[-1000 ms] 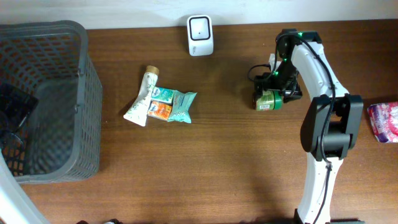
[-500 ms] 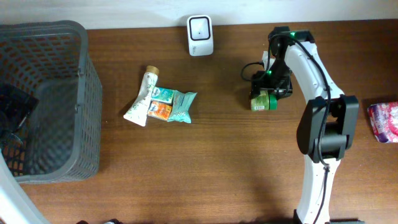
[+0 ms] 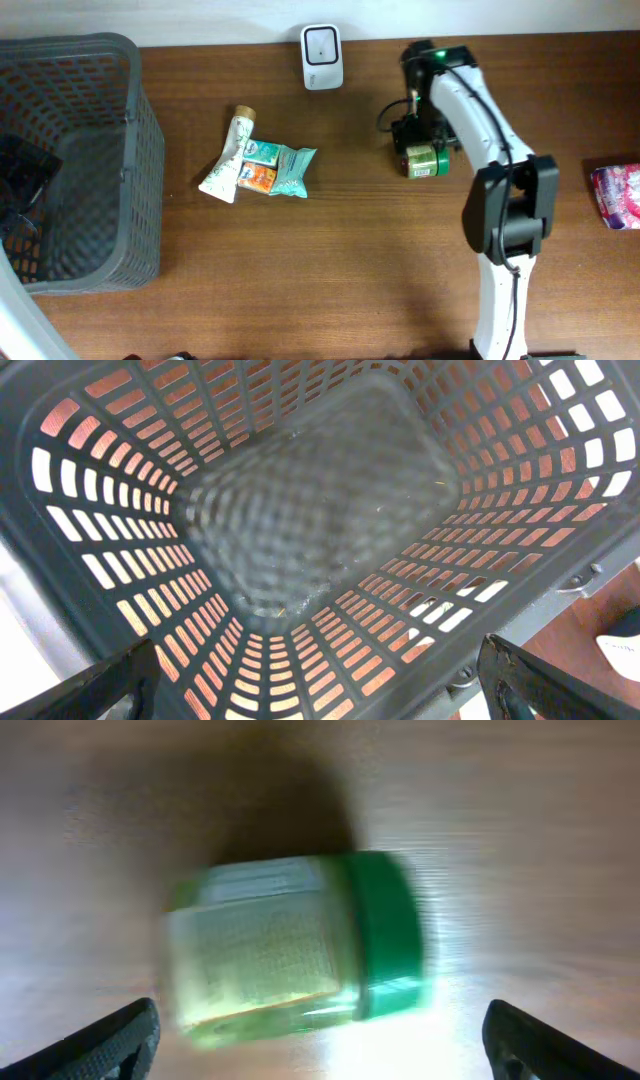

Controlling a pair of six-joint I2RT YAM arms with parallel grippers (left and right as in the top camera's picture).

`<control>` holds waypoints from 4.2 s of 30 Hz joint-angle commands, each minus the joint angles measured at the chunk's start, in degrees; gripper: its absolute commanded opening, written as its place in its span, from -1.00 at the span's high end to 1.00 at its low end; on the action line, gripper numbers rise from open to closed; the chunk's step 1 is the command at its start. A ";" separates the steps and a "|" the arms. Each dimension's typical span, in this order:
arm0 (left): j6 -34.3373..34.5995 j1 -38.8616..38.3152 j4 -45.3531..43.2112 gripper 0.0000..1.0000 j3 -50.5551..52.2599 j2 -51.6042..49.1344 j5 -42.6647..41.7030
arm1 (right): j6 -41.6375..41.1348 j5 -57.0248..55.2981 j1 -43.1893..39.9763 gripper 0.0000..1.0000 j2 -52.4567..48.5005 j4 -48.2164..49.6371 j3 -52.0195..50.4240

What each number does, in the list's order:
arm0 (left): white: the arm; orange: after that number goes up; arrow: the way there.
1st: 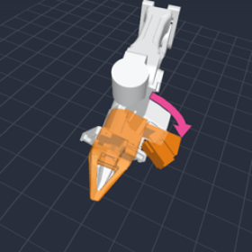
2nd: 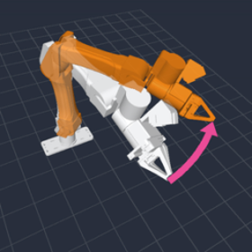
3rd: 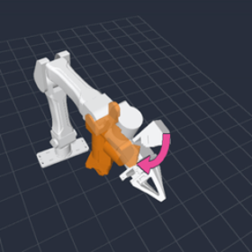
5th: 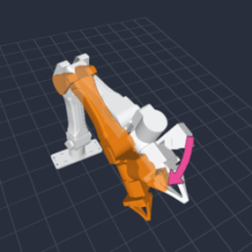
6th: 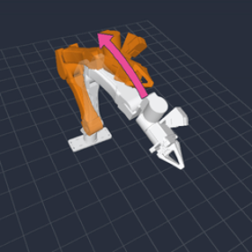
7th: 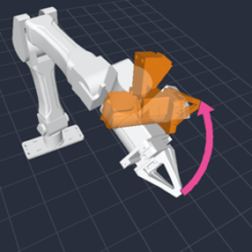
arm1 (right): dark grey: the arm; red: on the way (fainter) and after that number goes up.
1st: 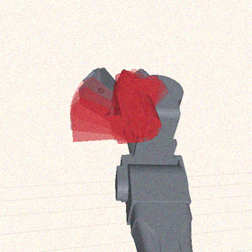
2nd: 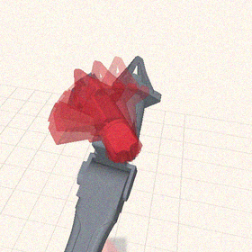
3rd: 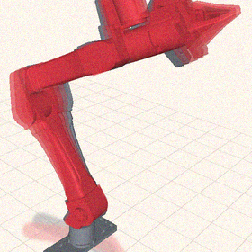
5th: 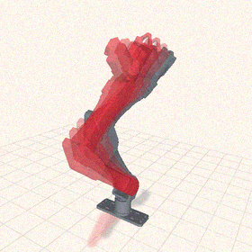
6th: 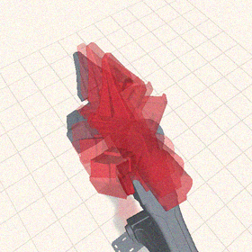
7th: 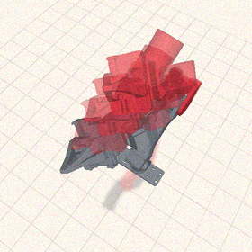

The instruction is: Scan the item barcode

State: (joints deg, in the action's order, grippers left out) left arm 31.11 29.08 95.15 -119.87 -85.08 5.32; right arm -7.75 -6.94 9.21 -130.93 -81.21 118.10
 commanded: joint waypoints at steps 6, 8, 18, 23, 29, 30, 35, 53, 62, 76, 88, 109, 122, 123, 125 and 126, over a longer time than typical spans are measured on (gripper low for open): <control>0.15 0.33 0.11 -0.98 -0.11 0.00 0.00 | 9.68 22.53 -8.94 -0.97 -0.63 5.44 -9.75; 0.15 0.33 0.09 -0.98 -0.11 0.00 0.00 | 9.64 26.93 -9.29 -0.97 -0.63 8.09 -12.83; 0.15 0.33 0.11 -0.98 -0.11 0.00 0.00 | -12.00 -14.53 1.01 -0.70 -0.48 0.98 -1.05; 0.15 0.33 0.09 -0.98 -0.11 0.00 0.00 | -14.23 -24.41 10.29 -0.74 -0.70 4.15 -7.54; 0.15 0.33 0.11 -0.98 -0.11 0.00 0.00 | -14.23 -22.18 11.08 -0.77 -0.70 7.76 -12.17; 0.15 0.33 0.11 -0.98 -0.11 0.00 0.00 | -15.78 -20.76 11.08 -0.88 -0.68 6.91 -11.67; 0.15 0.33 0.11 -0.98 -0.11 0.00 0.00 | -18.23 -10.08 6.19 -0.97 -0.57 -11.58 13.07; 0.15 0.35 0.11 -0.98 -0.11 0.00 0.00 | -21.11 69.92 -32.89 -0.97 2.67 11.19 -38.34; 0.15 0.33 0.11 -0.98 -0.11 0.00 0.00 | -37.81 65.83 -26.38 -0.92 2.64 20.63 -39.93; 0.15 0.33 0.11 -0.98 -0.11 0.00 0.00 | -29.73 36.89 -16.74 -0.96 3.23 7.41 -15.78; 0.15 0.33 0.11 -0.98 -0.11 0.00 0.00 | -42.60 35.15 -12.72 -0.97 3.13 0.90 -17.00; 0.15 0.33 0.11 -0.98 -0.11 0.00 0.00 | -46.73 38.34 -10.67 -0.54 3.08 14.40 -25.53; 0.15 0.33 0.11 -0.98 -0.11 0.00 0.00 | -33.22 24.17 -8.37 0.05 3.26 5.84 0.72; 0.15 0.33 0.11 -0.98 -0.11 0.00 0.00 | -31.76 20.61 -7.45 0.05 3.26 7.04 1.40; 0.15 0.33 0.11 -0.98 -0.11 0.00 0.00 | -27.76 7.89 -3.93 -0.02 3.23 10.82 1.44; 0.15 0.33 0.11 -0.98 -0.11 0.00 0.00 | -25.73 5.64 -2.71 -0.03 3.23 12.35 1.44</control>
State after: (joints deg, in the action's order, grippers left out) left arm 31.11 29.08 95.15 -119.87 -85.08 5.32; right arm -39.64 9.63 3.18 -128.64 -71.59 118.19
